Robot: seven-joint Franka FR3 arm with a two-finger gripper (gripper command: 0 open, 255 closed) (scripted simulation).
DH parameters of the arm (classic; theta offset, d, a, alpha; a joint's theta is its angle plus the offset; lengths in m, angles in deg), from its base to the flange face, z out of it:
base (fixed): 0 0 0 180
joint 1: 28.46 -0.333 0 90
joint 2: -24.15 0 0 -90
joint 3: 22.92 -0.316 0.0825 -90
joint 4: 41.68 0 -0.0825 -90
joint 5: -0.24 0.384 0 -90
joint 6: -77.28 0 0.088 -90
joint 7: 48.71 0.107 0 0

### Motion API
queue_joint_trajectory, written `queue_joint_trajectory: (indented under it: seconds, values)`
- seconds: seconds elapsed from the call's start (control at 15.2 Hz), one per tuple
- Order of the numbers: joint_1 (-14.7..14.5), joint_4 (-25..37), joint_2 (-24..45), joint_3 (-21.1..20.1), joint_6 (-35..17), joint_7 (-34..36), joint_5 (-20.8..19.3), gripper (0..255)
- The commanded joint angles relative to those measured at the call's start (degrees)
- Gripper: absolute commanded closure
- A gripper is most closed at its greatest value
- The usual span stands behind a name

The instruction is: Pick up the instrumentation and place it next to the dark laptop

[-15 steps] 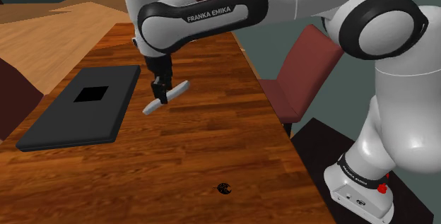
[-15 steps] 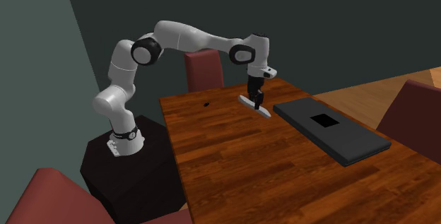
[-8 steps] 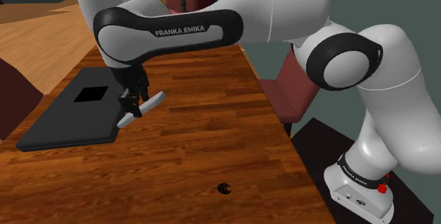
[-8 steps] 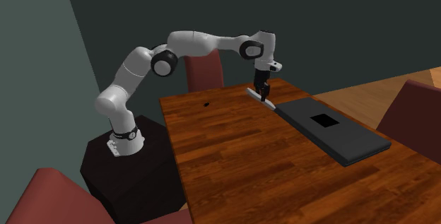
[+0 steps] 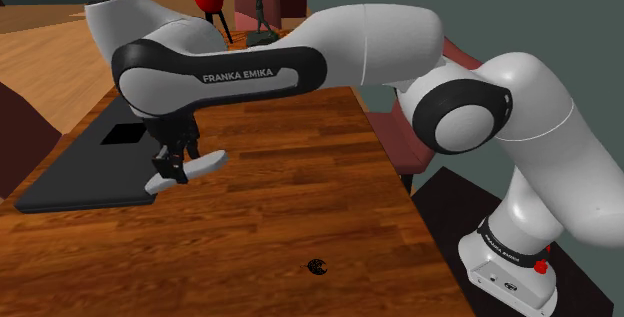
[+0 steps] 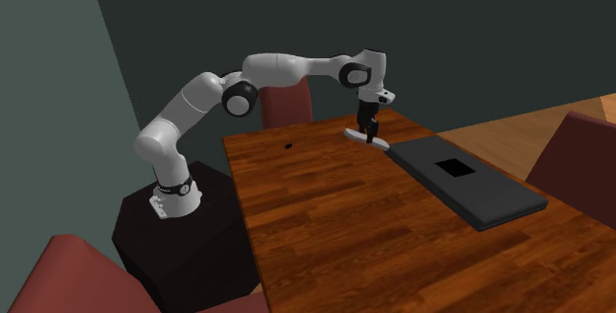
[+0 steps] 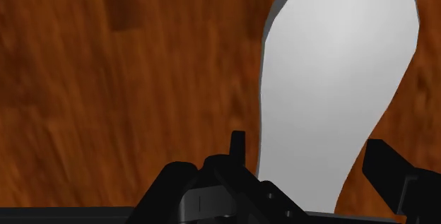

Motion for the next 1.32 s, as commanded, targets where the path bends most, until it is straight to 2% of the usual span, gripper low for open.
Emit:
queue_joint_trajectory:
  seconds: [0.0, 0.79, 1.25]
  values:
    - [0.1, -2.6, -0.4, -0.1, -2.2, 0.1, 0.1, 255]
    - [0.8, -12.4, -0.6, 0.0, -11.8, 0.6, -0.1, 255]
    - [0.8, -12.4, -0.6, -0.1, -11.8, 0.6, -0.1, 255]
